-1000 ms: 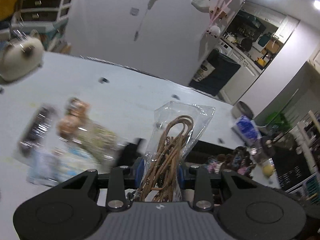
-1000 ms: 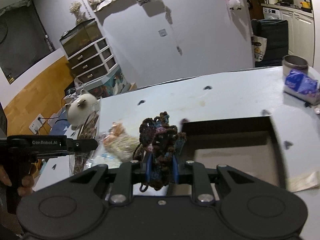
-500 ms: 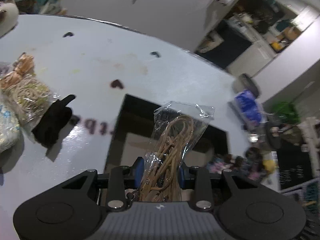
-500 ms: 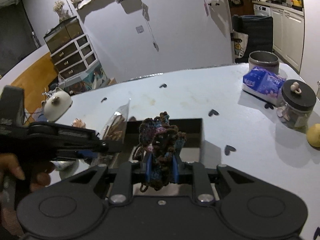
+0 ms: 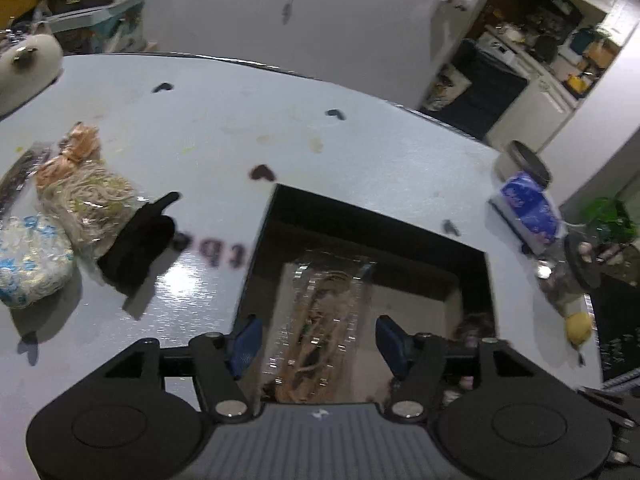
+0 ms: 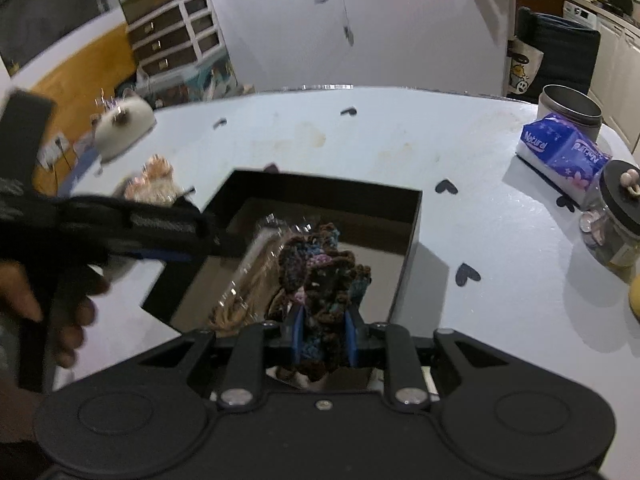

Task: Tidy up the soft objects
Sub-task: 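Carry both held items into the black box and open both tools, then withdraw both tools from the box back toward the pile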

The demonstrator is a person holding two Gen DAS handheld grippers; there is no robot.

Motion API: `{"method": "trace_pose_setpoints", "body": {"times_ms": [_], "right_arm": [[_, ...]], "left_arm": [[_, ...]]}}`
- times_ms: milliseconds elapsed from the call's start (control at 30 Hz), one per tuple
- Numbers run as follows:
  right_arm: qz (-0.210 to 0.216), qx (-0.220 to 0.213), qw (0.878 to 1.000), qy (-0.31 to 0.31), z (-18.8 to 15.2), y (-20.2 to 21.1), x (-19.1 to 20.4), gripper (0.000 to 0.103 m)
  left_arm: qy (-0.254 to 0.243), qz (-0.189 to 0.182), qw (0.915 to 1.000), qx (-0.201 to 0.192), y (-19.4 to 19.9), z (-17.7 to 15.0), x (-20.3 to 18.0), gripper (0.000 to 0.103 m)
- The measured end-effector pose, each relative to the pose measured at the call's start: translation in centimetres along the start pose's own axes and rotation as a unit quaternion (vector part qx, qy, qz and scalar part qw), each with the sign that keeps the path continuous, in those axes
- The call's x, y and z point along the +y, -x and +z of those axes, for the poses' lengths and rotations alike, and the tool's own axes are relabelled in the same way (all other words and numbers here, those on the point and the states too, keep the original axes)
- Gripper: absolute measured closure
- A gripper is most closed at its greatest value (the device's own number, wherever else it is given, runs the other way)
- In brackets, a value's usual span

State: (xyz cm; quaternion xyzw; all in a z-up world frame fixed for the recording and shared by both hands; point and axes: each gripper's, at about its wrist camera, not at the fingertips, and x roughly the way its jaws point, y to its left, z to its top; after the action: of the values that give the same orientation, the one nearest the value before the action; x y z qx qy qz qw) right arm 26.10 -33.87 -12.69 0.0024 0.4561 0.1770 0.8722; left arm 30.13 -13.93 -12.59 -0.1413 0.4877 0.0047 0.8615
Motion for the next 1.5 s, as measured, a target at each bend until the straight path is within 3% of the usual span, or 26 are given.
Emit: {"method": "trace_pose_setpoints", "body": {"times_ms": [200, 367, 433, 500, 667, 767, 833, 933, 1267, 1433, 1500], "right_arm": [[-0.018, 0.022, 0.999, 0.024, -0.5, -0.5, 0.2, 0.080], [-0.013, 0.022, 0.999, 0.020, -0.8, -0.2, -0.1, 0.080], [-0.011, 0.022, 1.000, 0.017, -0.9, -0.2, -0.2, 0.080], [-0.012, 0.022, 1.000, 0.018, -1.0, -0.2, -0.2, 0.080], [-0.016, 0.024, 0.999, 0.026, -1.1, -0.3, 0.2, 0.077], [-0.021, 0.026, 0.999, 0.031, -1.1, -0.4, 0.6, 0.075], [-0.025, 0.023, 0.999, 0.033, -1.1, -0.1, 0.8, 0.072], [-0.033, 0.009, 0.999, 0.030, -1.1, 0.8, 1.0, 0.059], [-0.038, -0.039, 0.998, -0.013, -1.5, 4.3, 0.2, 0.056], [-0.040, -0.068, 0.996, -0.035, -2.2, 5.9, -0.2, 0.049], [-0.041, -0.079, 0.995, -0.042, -2.4, 6.3, -0.3, 0.041]], "left_arm": [[-0.014, -0.067, 0.9976, 0.006, 0.6, -0.1, -0.6, 0.080], [-0.032, -0.138, 0.9886, 0.051, -1.0, 0.0, -2.2, 0.080], [-0.047, -0.129, 0.9883, 0.066, -2.2, -0.1, -2.9, 0.081], [-0.060, -0.097, 0.9906, 0.076, -3.5, -0.2, -3.1, 0.082], [-0.085, -0.026, 0.9939, 0.066, -4.7, -0.5, -2.2, 0.083], [-0.080, -0.032, 0.9941, 0.067, -4.7, -0.2, -1.6, 0.082], [-0.079, -0.036, 0.9942, 0.063, -4.5, -0.2, -1.5, 0.081], [-0.083, -0.048, 0.9937, 0.058, -3.6, -0.3, -1.3, 0.075], [-0.095, -0.080, 0.9917, 0.032, 0.4, -1.0, -1.4, 0.055], [-0.100, -0.081, 0.9916, 0.006, 3.1, -1.6, -0.9, 0.044], [-0.101, -0.079, 0.9918, -0.005, 4.1, -2.0, -0.7, 0.036]]}}
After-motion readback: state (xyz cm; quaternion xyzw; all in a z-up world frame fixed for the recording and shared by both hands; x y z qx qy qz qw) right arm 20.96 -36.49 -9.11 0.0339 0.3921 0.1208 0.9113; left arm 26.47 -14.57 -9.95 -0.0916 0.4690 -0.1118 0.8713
